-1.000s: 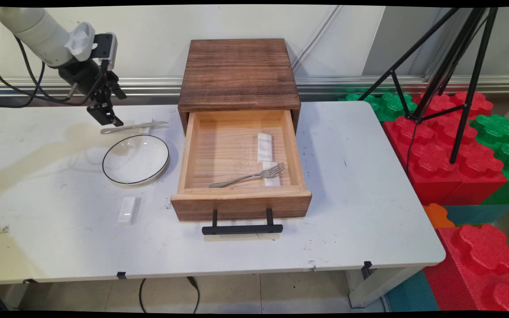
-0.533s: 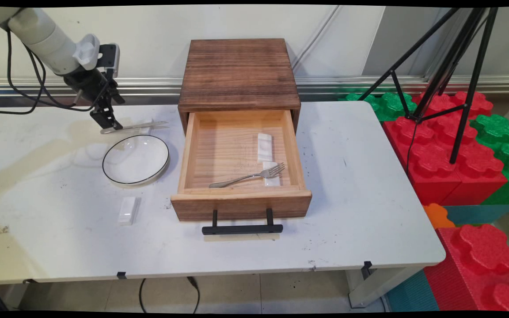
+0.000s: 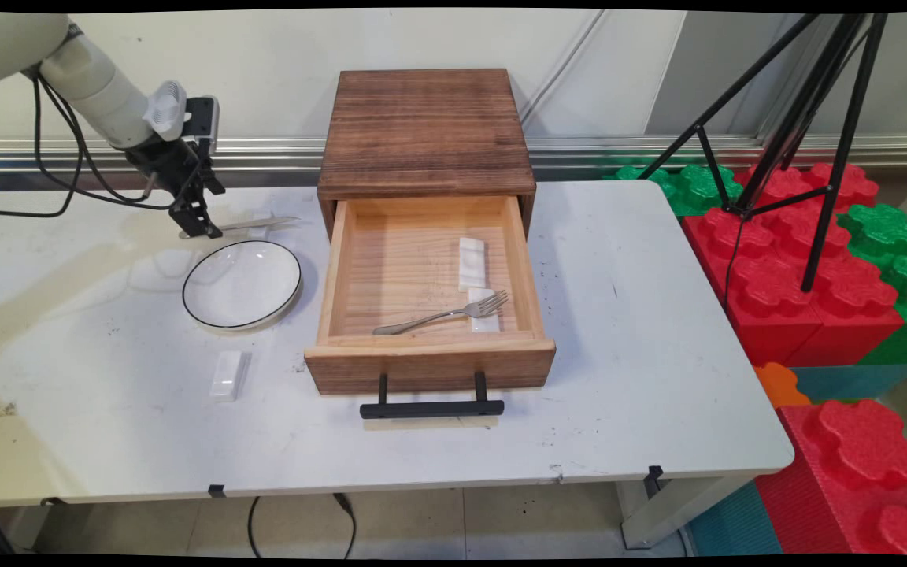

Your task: Pick up the knife from the left of the white plate

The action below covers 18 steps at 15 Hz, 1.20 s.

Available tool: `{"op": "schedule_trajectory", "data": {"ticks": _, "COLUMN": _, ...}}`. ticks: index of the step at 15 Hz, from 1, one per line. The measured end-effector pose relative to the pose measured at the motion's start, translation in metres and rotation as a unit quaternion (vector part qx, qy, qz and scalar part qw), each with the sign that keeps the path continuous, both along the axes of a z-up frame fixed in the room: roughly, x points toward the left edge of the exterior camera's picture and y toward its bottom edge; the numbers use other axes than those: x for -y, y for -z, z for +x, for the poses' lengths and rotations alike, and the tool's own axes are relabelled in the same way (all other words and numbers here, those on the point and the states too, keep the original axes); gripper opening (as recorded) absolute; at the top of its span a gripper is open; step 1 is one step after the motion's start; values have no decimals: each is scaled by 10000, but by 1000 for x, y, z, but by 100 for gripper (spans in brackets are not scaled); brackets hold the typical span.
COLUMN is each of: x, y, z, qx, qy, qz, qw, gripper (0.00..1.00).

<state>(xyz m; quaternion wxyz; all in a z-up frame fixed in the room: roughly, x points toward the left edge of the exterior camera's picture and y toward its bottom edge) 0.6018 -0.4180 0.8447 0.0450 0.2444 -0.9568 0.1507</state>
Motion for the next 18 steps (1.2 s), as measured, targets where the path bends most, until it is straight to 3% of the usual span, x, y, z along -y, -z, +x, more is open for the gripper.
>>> {"op": "schedule_trajectory", "data": {"ticks": 9, "x": 14, "y": 33, "z": 8, "qx": -30, "qy": -155, "qz": -9, "qw": 9999, "gripper": 100}}
{"op": "schedule_trajectory", "data": {"ticks": 18, "x": 21, "y": 49, "z": 12, "qx": -103, "qy": -217, "qz": 0, "qw": 9997, "gripper": 100}}
